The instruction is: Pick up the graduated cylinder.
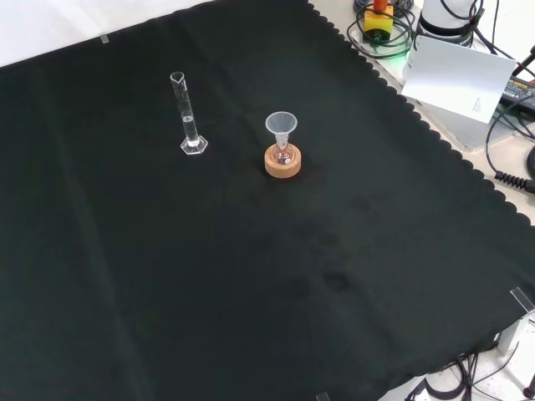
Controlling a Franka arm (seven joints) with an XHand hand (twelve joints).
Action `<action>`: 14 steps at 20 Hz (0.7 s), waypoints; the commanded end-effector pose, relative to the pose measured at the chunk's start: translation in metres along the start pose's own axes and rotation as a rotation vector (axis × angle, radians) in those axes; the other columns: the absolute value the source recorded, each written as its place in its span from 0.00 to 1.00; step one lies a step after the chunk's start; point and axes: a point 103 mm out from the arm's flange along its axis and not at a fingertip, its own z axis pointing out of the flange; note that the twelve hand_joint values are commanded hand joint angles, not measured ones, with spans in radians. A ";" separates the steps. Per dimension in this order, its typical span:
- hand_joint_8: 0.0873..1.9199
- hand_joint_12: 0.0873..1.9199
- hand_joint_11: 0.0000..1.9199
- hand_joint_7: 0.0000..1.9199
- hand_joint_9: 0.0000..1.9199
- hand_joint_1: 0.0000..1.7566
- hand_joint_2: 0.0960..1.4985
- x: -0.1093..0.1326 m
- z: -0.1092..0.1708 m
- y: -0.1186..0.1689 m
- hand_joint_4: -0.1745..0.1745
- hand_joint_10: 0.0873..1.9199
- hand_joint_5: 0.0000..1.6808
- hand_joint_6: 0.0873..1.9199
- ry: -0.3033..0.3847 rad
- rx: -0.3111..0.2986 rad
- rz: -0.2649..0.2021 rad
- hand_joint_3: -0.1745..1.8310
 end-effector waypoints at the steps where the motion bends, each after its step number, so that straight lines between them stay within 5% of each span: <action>1: 0.19 0.69 0.02 0.01 0.23 0.01 0.92 -0.024 0.049 0.029 0.45 0.00 0.14 0.00 0.030 0.038 0.017 0.10; 6: 0.21 0.70 0.02 0.03 0.25 0.07 0.89 -0.041 0.080 0.074 0.43 0.00 0.16 0.00 0.077 -0.003 -0.009 0.09; 14: 0.23 0.70 0.03 0.05 0.26 0.18 0.84 -0.051 0.132 0.146 0.42 0.00 0.18 0.00 0.111 0.033 -0.036 0.07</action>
